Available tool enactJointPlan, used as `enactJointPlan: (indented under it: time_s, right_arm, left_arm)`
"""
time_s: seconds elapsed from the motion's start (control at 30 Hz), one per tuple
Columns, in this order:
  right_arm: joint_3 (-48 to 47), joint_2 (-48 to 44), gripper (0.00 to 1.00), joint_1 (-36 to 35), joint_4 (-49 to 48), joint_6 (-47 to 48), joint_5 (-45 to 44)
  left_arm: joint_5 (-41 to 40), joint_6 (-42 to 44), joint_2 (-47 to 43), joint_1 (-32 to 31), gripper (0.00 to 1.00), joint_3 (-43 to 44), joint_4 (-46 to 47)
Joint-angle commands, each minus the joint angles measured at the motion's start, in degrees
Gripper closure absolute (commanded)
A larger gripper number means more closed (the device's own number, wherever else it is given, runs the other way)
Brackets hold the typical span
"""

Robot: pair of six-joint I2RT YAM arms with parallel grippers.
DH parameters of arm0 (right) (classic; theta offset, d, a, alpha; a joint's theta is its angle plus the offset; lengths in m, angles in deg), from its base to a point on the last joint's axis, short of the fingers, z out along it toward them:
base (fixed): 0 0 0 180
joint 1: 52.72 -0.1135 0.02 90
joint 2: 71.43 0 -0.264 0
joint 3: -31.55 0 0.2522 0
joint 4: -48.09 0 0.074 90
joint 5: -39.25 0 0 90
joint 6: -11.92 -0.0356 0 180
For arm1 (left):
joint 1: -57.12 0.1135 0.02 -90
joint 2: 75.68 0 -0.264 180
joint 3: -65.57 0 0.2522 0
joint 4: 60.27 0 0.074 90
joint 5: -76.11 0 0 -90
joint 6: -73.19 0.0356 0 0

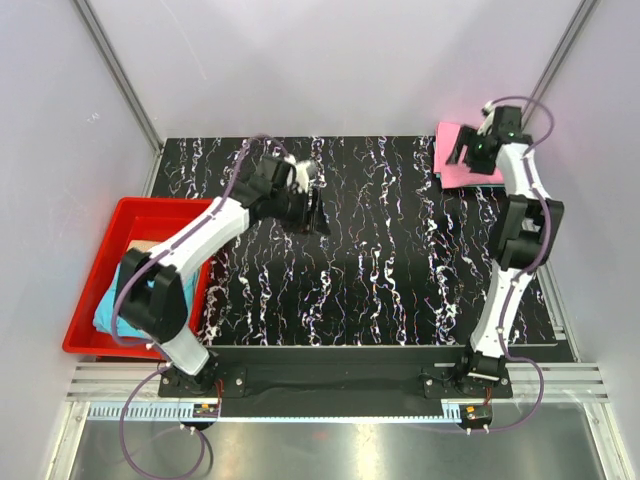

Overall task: Fold and stack the t-shirts
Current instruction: Neatly place the folded tshirt to the corner, then reset both grippers

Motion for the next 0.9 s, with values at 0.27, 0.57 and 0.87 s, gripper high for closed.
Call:
enactJointPlan:
  time_s: [0.27,0.57,0.87]
  right_arm:
    - [22.3,-44.5,0.0,-2.6,13.2,-17.2,6.1]
    - [39.2,-66.1,0.0,-2.6,16.4,-22.0,10.3]
    - [50.4,-83.3,0.0,-2.6,13.1,-22.0,11.9]
  left_arm:
    - [-16.0,2.2,-25.6,3.0,0.01,5.5,15.2]
    - [0.8,-1.6,-30.5,6.1,0.01,0.7,7.6]
    - [0.8,-3.5,-38.5,6.0,0.01,-11.6,9.5]
